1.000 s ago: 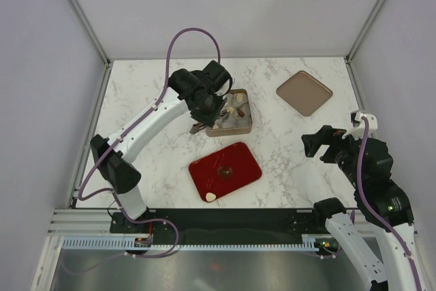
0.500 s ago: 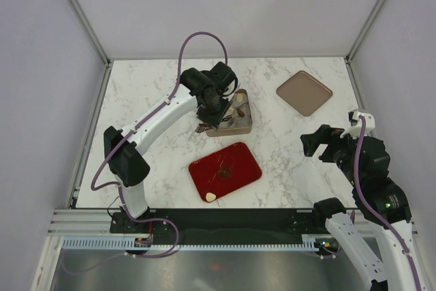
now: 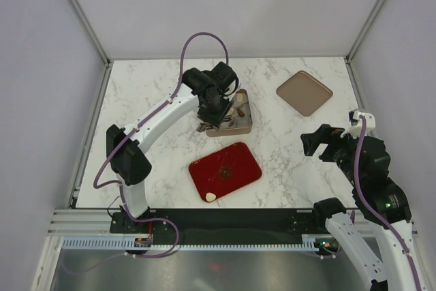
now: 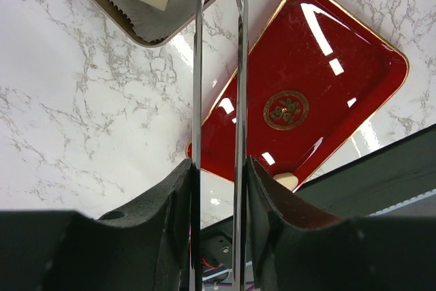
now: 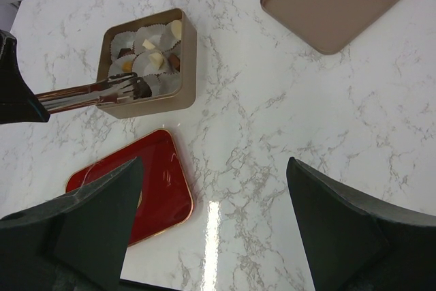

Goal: Pack the chocolate

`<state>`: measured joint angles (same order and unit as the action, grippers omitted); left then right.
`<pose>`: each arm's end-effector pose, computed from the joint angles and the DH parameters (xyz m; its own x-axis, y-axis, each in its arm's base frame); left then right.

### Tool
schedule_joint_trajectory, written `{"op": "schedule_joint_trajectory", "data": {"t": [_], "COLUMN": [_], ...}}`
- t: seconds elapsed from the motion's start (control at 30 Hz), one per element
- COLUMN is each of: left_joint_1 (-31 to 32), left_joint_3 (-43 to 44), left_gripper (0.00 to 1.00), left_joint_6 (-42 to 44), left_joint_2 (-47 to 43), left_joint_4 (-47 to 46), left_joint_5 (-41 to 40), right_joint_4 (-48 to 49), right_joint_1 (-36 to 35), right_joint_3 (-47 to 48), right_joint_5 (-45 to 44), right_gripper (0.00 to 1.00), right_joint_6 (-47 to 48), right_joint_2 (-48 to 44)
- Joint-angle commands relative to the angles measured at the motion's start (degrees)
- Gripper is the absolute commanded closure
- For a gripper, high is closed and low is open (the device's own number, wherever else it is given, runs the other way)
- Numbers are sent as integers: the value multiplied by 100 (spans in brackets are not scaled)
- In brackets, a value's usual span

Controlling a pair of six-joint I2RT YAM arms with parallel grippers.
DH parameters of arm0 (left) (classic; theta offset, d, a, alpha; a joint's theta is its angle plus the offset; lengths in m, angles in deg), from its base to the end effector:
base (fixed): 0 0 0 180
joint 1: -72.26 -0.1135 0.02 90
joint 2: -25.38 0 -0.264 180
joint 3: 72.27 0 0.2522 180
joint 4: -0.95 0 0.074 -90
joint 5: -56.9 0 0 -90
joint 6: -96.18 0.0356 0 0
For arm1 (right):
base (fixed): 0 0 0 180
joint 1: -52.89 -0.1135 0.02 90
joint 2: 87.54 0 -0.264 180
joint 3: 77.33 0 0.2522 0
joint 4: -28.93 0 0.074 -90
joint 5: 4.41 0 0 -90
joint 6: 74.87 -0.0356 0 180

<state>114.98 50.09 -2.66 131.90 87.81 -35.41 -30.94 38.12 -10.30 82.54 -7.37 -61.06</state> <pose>0.2752 -0.2522 0.3318 -0.7892 0.5197 -0.3272 0.5535 0.8327 -0.0123 0.0766 0.0182 0.3589 -0.3744 0.2965 -0.8786 -0.0679 0.9362 0.3449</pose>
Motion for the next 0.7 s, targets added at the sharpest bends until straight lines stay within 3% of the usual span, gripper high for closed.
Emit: {"op": "schedule_joint_trajectory", "data": {"t": [0.0,0.43,0.67], "left_joint_1": [-44,-53,-44], "left_joint_3": [135,285,154], "left_gripper": [58,57,57], "left_joint_6": [251,190,32], "left_joint_2": [44,-52,-711], "left_joint_4": [-129,81,406], "left_joint_5": [116,-147,-340], "right_joint_4": [181,190,181], "right_joint_1": [0,0,0], "right_joint_3": [-1,-2,43], "right_joint_5": [-91,-108,-73], "right_gripper": [6,6,6], "right_joint_6": [27,44,53], "right_joint_2": [24,33,85]}}
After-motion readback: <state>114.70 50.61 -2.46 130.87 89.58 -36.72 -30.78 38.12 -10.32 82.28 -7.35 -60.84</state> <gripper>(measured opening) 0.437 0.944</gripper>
